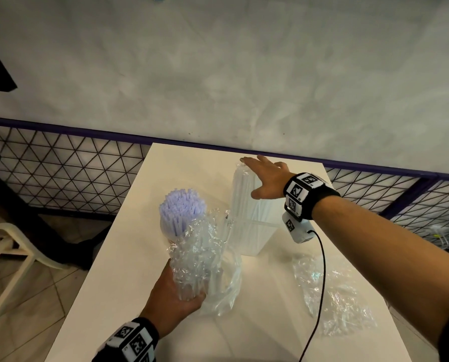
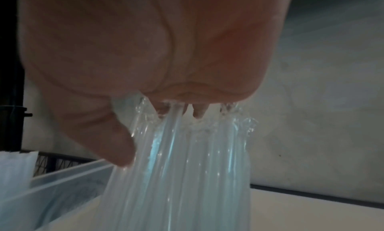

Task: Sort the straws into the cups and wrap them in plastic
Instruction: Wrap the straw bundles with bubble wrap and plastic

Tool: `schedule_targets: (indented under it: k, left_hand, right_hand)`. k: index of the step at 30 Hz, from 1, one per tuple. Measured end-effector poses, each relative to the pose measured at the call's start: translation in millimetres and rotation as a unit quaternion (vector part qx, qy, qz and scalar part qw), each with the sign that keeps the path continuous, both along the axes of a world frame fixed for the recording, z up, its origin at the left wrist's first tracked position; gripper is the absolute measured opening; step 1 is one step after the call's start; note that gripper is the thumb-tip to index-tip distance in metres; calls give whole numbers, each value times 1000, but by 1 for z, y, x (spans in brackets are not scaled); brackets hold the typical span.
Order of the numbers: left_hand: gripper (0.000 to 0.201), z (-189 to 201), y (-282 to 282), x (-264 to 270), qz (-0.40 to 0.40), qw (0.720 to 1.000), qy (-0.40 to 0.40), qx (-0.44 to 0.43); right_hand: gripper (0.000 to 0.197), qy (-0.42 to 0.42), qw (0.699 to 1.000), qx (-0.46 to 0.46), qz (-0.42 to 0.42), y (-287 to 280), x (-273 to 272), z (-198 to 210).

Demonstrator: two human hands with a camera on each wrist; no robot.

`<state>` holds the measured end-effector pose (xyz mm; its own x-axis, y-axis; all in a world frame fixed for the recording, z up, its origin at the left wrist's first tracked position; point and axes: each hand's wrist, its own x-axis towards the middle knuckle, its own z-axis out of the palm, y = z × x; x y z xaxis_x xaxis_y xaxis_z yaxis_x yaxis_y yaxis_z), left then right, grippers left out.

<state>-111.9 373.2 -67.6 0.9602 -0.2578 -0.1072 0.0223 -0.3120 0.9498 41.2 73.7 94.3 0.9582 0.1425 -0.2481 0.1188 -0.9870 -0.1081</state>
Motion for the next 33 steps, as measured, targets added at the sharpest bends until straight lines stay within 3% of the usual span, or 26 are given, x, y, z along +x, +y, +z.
schedule_targets:
  k: [3,7,12,15,20,25,29,33]
  left_hand:
    - [75,0,0,0,4,1000,3,-8]
    - [74,0,-1,-1,7,1000,-3,-1]
    - [71,3,-1,-2,2,1000,-1,5]
    - [70,1,1,0,-10,1000,-1,10]
    - [70,-2,1,1,-8,1000,11,-5]
    - [71,-2,1,1,-15,1000,1,3]
    - [74,-3,2,1,-13,1000,-5,-1]
    - [76,-7,3,1,-5,1000,-2,-8]
  right_hand:
    - [80,-30,998,-44,22,-9,2,6]
    - [56,-131,987,-76,50,-13,1,9]
    - [47,-172,980,-100,26,-14,-2,12]
    - [54,-178,978,-106,11,-15,-5,6]
    - [92,-132,989,-63,26,-15,-11,-11]
    - [95,-35,994,-99,33,-9,-11,-15]
    - [96,-106,994,0,24,0,-6,-4]
    - [82,-12,995,-88,55,16,-4,-9]
